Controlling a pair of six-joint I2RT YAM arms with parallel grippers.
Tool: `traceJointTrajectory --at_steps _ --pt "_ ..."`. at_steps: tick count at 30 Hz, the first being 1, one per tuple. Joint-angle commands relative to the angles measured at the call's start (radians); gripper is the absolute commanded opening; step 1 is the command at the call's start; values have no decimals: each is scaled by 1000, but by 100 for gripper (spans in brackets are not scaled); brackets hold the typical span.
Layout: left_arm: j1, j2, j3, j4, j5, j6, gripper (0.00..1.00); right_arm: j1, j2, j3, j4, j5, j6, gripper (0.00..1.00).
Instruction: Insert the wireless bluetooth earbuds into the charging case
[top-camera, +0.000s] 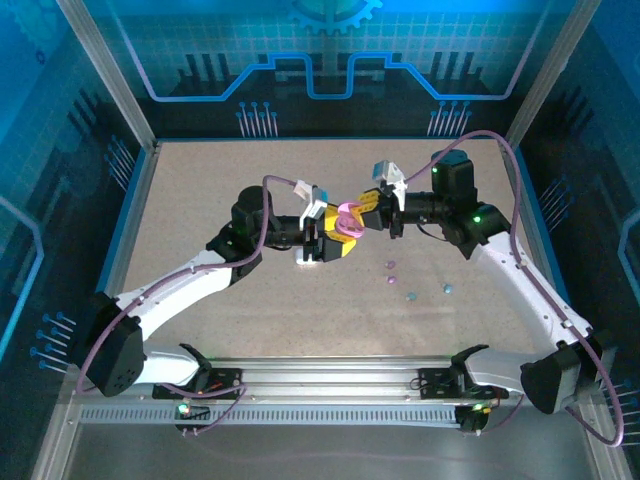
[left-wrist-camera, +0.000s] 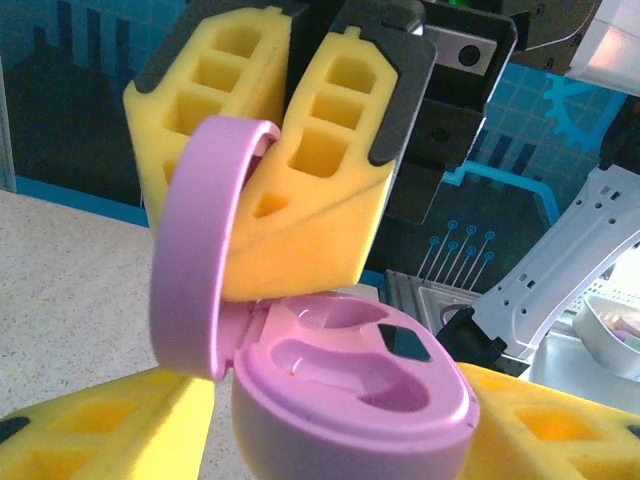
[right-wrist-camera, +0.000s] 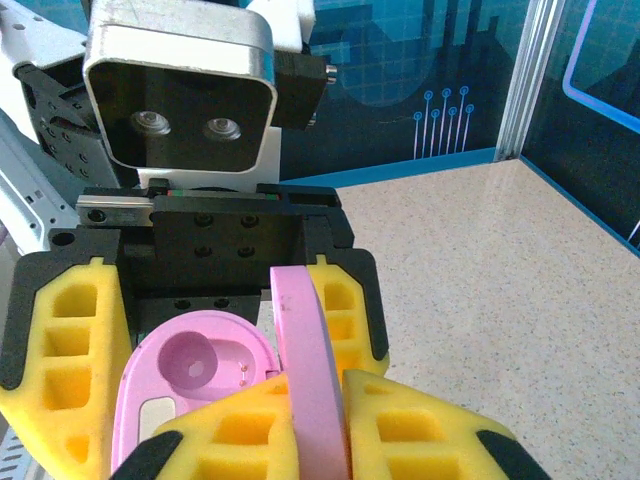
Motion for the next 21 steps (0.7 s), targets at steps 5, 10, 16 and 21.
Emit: traceJointTrajectory --at_steps 5,10,16,21 --pt "-12 15 13 28 19 -9 60 19 -15 16 -8 6 -28 14" --pt "-12 13 13 34 18 -10 60 21 -15 16 -17 10 -42 15" --pt "-12 12 13 34 16 -10 61 26 -14 18 -22 17 -48 15" --pt "-13 12 13 28 22 -8 56 29 -12 21 -19 11 -43 15"
